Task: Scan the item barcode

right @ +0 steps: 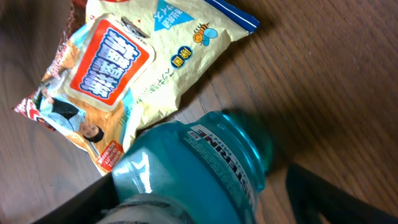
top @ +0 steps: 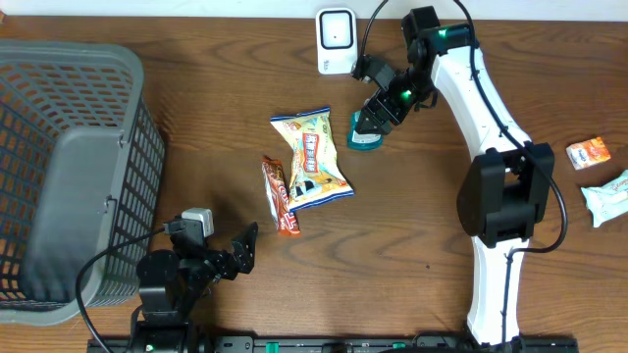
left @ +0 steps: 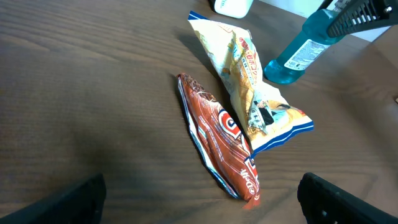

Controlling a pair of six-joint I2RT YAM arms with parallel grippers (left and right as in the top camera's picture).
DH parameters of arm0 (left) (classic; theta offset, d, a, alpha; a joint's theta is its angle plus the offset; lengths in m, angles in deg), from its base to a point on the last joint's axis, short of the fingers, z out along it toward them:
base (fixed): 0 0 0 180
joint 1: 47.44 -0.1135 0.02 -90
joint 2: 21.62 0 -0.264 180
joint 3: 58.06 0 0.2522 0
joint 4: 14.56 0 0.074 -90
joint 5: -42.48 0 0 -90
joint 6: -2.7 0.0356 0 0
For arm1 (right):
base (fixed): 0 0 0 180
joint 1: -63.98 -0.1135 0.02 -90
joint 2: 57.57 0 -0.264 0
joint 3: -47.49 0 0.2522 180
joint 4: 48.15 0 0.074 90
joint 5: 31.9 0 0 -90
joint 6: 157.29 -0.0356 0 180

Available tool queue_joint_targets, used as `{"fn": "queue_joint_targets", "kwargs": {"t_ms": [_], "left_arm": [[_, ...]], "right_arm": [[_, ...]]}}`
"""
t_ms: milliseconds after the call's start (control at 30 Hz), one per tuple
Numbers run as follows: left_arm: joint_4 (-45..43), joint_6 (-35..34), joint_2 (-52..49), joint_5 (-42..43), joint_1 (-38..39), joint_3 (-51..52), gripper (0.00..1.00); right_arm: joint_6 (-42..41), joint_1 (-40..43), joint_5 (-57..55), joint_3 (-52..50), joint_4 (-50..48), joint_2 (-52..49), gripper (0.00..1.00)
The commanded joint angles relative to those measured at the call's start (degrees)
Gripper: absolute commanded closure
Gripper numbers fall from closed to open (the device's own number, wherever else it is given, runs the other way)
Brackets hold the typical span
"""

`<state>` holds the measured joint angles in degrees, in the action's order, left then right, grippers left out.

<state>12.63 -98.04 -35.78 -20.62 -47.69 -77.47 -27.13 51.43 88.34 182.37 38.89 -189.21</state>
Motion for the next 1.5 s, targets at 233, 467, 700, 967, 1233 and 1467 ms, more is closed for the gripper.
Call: {"fn": "queue_joint_targets", "kwargs": {"t_ms": [233, 467, 700, 967, 1233, 1467], "left_arm": [[1.3, -0.5, 0.0, 0.6, 0.2, 0.9, 0.02], [1.3, -0.5, 0.0, 0.6, 0.2, 0.9, 0.02], [1.3, -0.5, 0.0, 0.6, 0.2, 0.9, 0.02], [1.3, -0.5, 0.0, 0.6, 0.2, 0.9, 0.02], [1.3, -0.5, 0.0, 0.6, 0.2, 0.9, 0.01], [1.3, -0.5, 0.0, 0.6, 0.2, 0.9, 0.02]], "right_arm": [[1.3, -0.1, 1.6, 0.0, -0.4, -1.0, 0.42], [1.2, -0.3, 1.6, -0.7, -0.9, -1.0, 0.70], [-1.0, -0.3, 1.7, -0.7, -0.3, -1.0, 0.81], [-9.9, 0.2, 2.3, 0.4, 0.7, -0.8, 0.92], [-9.7, 3.0, 15.6, 3.2, 8.0, 1.5, 0.89], [-8.2, 4.8, 28.2, 3.2, 13.6, 4.1, 0.89]]}}
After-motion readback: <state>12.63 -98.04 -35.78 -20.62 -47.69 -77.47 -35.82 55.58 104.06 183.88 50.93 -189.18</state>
